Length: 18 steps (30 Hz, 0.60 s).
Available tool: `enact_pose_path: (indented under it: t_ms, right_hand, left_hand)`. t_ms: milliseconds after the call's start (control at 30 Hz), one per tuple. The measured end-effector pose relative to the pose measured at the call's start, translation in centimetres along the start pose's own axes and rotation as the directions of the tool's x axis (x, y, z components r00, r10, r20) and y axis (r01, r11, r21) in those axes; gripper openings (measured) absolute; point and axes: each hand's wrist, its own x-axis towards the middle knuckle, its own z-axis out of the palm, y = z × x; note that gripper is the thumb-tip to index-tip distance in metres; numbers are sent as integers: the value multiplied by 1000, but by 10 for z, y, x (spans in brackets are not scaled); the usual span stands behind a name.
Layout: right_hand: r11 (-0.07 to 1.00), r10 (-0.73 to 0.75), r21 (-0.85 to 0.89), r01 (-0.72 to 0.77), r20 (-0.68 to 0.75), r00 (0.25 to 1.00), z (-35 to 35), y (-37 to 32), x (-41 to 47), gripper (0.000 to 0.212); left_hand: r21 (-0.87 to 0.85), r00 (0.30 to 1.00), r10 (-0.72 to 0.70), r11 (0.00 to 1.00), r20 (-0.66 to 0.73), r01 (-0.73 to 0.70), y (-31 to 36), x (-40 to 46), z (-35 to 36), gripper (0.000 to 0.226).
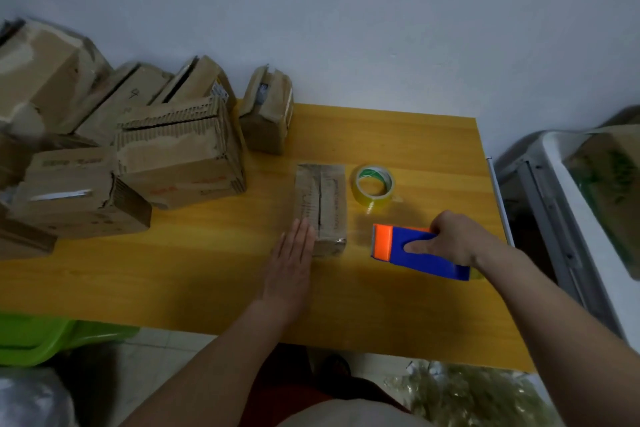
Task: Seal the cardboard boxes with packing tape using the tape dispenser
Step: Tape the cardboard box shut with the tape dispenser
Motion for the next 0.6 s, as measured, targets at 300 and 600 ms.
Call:
enact_pose_path:
  t_ms: [300,600]
  right_hand:
    - [934,-96,-357,14,-212,972,24,-55,-2,39]
    - [948,7,-294,-123,-368,930,22,-17,20,34]
  left_hand:
    - [12,999,36,999,-40,-36,-3,3,-1,69]
    - [-34,996,-72,997,56,74,9,8,-12,100]
